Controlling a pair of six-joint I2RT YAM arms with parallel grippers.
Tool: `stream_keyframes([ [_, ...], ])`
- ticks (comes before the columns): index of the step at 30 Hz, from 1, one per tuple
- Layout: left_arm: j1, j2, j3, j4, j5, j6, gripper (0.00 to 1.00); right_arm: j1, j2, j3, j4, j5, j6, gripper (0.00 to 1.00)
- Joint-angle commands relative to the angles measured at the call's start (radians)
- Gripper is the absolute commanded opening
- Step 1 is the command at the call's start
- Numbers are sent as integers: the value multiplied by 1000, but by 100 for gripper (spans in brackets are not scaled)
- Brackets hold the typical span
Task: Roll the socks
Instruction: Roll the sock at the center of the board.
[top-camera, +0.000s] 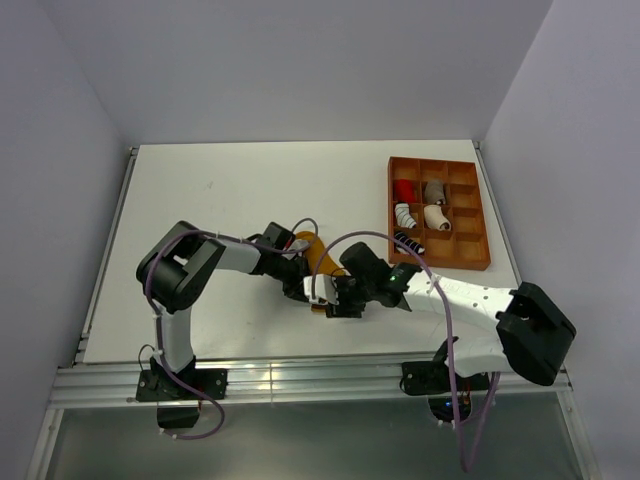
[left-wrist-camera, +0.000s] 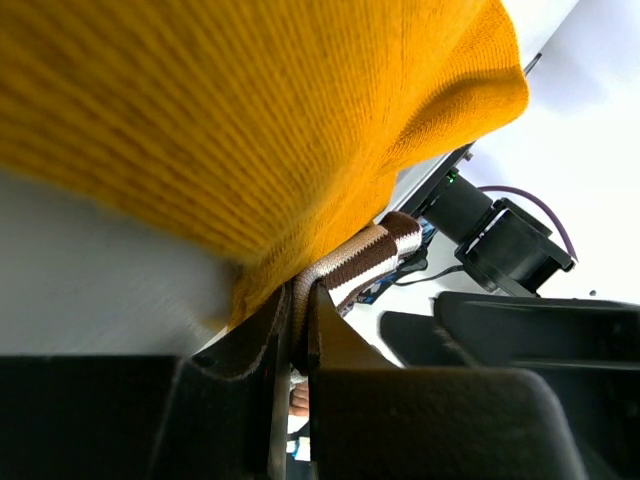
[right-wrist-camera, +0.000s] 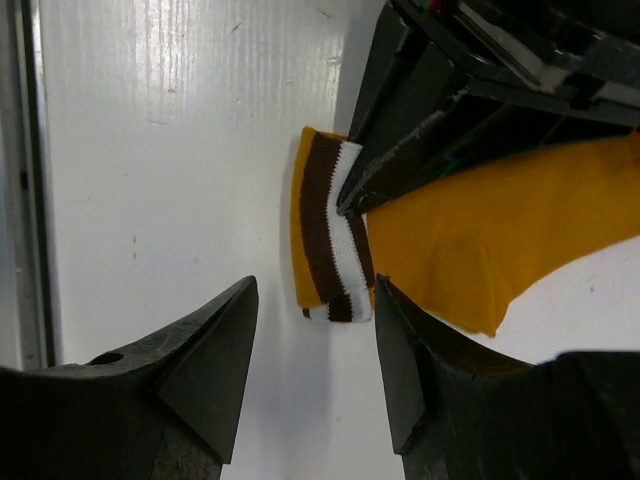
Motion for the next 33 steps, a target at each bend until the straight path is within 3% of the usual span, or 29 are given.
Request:
stream_keyframes([
  [1, 0, 70, -18, -128, -95, 25, 0, 55, 10, -50, 98, 102, -20, 57],
  [16, 1, 55, -5, -156, -82, 64, 0, 141, 152, -4, 117, 251, -6, 45],
  [27, 4, 47, -16, -173, -88, 88, 0, 151, 34, -25, 89, 222, -44, 57],
  [33, 4, 32, -24, -176, -86, 88, 0, 164, 66, -21, 59, 210, -55, 58],
])
